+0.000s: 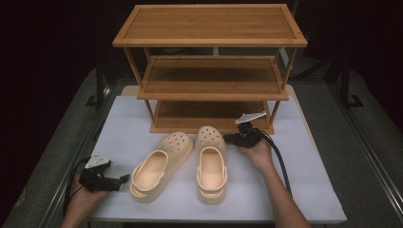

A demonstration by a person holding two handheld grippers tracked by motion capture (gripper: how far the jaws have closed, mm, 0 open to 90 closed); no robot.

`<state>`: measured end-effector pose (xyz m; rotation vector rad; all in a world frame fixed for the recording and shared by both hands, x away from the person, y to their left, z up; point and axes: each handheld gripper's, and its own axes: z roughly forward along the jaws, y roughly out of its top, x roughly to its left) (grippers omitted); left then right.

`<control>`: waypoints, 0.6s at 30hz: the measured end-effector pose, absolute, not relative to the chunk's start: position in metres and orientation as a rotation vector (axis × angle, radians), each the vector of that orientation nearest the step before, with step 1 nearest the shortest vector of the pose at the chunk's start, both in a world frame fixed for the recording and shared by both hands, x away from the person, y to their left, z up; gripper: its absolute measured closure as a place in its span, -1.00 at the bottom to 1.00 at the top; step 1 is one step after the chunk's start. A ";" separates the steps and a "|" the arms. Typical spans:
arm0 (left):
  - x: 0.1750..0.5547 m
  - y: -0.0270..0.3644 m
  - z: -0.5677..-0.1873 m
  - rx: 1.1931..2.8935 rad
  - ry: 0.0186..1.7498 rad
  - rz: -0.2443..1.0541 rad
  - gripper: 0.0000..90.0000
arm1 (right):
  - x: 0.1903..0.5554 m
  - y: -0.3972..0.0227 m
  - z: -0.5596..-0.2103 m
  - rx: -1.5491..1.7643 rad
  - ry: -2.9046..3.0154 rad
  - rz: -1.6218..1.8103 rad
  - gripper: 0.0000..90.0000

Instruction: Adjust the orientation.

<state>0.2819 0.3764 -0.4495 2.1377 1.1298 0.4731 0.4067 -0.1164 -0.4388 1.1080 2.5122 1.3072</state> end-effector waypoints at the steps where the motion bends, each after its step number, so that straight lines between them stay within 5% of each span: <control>1: 0.282 0.376 -0.449 2.138 1.130 0.473 -0.89 | 0.407 -0.115 -0.439 1.105 2.513 1.305 0.99; 18: 0.282 0.377 -0.449 2.140 1.128 0.475 -0.89 | 0.354 -0.140 -0.407 1.117 2.437 1.330 0.42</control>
